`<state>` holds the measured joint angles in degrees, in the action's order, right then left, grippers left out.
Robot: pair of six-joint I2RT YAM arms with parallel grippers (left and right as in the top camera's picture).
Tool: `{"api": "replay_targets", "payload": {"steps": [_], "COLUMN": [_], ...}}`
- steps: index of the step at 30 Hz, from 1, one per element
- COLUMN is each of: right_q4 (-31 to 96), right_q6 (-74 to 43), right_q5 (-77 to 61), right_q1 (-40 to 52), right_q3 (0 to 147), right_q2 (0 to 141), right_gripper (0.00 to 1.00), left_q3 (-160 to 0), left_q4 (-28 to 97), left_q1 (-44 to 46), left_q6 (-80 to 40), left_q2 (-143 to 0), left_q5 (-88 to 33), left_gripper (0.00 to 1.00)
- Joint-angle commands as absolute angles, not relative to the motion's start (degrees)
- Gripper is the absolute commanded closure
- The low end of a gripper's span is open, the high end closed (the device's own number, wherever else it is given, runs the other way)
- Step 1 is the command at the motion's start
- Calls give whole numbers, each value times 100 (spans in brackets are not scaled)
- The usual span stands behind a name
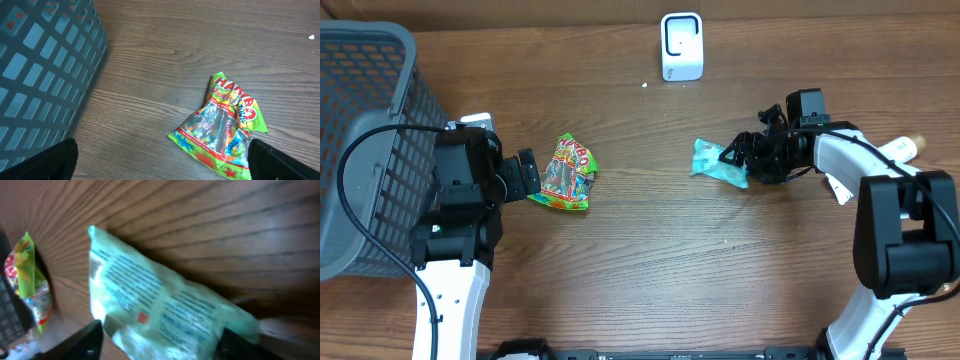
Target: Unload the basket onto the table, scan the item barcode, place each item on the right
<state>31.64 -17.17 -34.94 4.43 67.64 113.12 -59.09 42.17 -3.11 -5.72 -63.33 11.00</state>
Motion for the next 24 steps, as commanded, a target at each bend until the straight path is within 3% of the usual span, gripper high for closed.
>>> {"api": "replay_targets", "payload": {"steps": [1,3,4,5,7,15,19,24], "right_q4": [3146,3111,3105,3085,3037,2759,2733,3361], "right_q6": [-1984,-1979,-1970,-1925,-1813,-1452,-1203,-80], "right_q5": [-3494,-3485,-3511,-3559,-3623,-4099,-4383,-4646], "right_q1": [425,425,425,425,425,384,311,292], "right_q3": [6711,6711,6711,6711,6711,6716,6761,6982], "right_q2": [11533,11581,11603,11618,11618,11616,11577,11159], "right_gripper": [34,40,48,66,85,96,96,96], "left_q3": [-5927,-5927,-5927,-5927,-5927,-5927,-5927,-5927], "left_q4": [4202,4202,4202,4202,4200,4202,4202,4202], "left_q1": [-336,-336,-336,-336,-336,-336,-336,-336], "left_q6": [-489,-489,-489,-489,-489,-489,-489,-489], "left_q2": [-6300,-6300,-6300,-6300,-6300,-6300,-6300,-6300], "left_q5": [1151,1151,1151,1151,1151,1151,1151,1151], "left_gripper": [0,0,0,0,0,0,0,0]}}
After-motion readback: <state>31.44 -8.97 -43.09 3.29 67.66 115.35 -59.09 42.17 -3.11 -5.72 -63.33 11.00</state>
